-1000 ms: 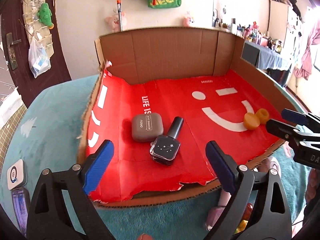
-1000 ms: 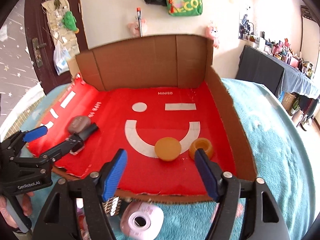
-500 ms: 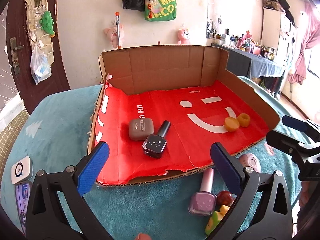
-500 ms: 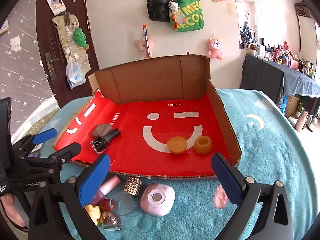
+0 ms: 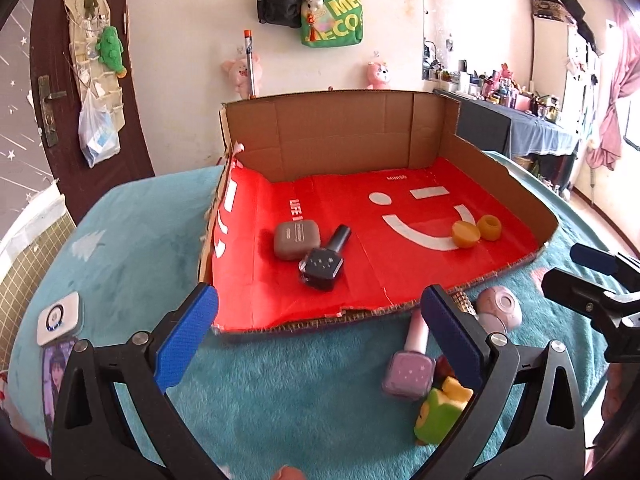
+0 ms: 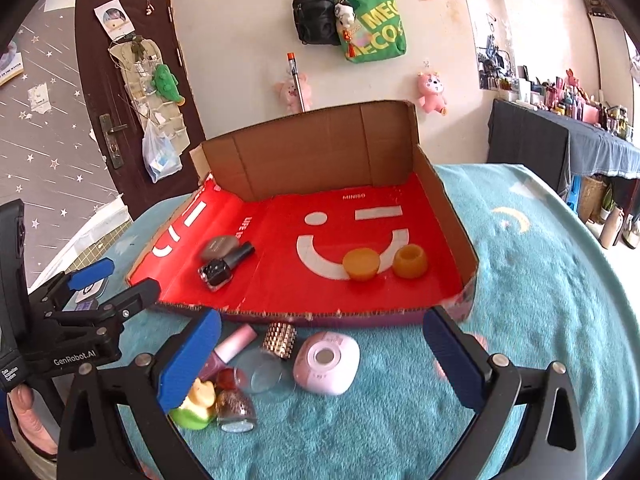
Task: Organize rigid objects
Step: 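Withdraw both open tools from the box toward the remaining items, then move both open tools down toward the green toy and pink compact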
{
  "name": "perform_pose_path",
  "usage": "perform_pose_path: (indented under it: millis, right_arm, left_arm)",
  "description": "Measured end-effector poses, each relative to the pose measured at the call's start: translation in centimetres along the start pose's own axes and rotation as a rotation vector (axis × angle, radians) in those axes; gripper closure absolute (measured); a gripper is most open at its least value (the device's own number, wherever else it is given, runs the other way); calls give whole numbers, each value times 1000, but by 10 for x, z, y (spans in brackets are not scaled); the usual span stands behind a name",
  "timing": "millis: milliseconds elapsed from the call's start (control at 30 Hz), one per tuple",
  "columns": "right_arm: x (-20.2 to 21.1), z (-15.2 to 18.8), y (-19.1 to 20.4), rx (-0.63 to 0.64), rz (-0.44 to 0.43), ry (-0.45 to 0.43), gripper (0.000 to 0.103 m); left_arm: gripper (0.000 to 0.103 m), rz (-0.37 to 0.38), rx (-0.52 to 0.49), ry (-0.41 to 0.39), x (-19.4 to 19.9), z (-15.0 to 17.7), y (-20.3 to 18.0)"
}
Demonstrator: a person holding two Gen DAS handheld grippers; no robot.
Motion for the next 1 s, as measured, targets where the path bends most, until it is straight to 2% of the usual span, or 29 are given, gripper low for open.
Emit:
perform_pose_path:
  millis: [267,767,1000]
  right_arm:
    - [7,20,11,12,-5,29,0]
    - [-2,68,22,5,-17,139,0]
    - [-4,79,24,0,-25,165,0]
  left_arm:
    - [0,22,40,40,5,17,10]
    - [0,35,16,114,12,55,9]
    - [0,59,16,155,19,73,11]
Point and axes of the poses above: each gripper's, at about its wrist camera, not at the fingertips, and x roughly against the way its jaws point, y to its left, z to its underside, the point moved 4 cm from there along -x, roughly the way its jaws point, and after that the axes turned 15 degrees about x, right-handed, at the moved point
